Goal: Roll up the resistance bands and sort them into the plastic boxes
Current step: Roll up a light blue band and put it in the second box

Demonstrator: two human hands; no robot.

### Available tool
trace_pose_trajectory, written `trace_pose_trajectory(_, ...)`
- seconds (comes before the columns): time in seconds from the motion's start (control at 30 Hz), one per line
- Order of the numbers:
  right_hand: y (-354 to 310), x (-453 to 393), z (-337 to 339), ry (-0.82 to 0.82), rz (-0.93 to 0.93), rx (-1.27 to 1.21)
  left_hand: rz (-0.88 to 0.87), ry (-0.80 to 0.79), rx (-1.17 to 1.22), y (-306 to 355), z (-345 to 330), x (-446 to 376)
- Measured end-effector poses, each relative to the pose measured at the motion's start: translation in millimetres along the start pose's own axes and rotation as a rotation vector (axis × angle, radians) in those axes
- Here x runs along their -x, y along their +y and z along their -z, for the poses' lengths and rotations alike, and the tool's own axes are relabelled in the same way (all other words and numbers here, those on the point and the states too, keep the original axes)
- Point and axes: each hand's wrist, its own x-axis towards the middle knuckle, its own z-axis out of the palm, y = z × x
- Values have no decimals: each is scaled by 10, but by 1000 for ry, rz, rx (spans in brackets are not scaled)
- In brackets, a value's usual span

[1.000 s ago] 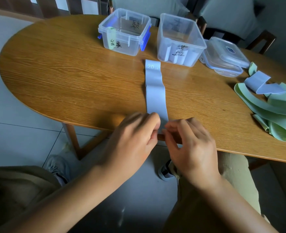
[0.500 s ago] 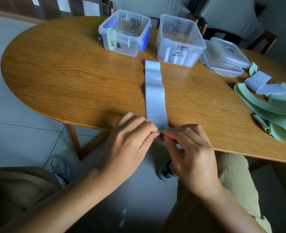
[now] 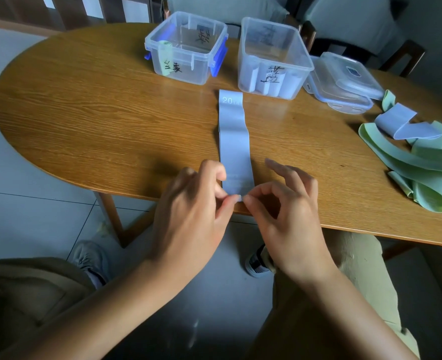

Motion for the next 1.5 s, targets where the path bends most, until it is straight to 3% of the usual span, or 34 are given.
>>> trace_pose_trajectory(0.2,-99,-71,22,-49,-132,-6,66,-13,-87,70,32,-88)
trace_pose_trajectory(0.37,-135,-145,-75,-51,-135,115,121,-26,-98,28,25,-210)
trace_pose_trajectory(0.63,-204,-209,-129,-108,-105,177,-52,-33,-253,-46,-97,-290)
trace_pose_trajectory(0.83,-211,-294,-168,-141,-88,256,-41,-64,-313,-52,-152,-413)
trace_pose_trajectory(1.33,-237,-727,-432,-14,-247,272,-1,-133,-301,-258,-300,-854)
trace_pose_trajectory(1.5,-241,-927,-482,13,-268,223,60,-121,-11,-428,-307,-894)
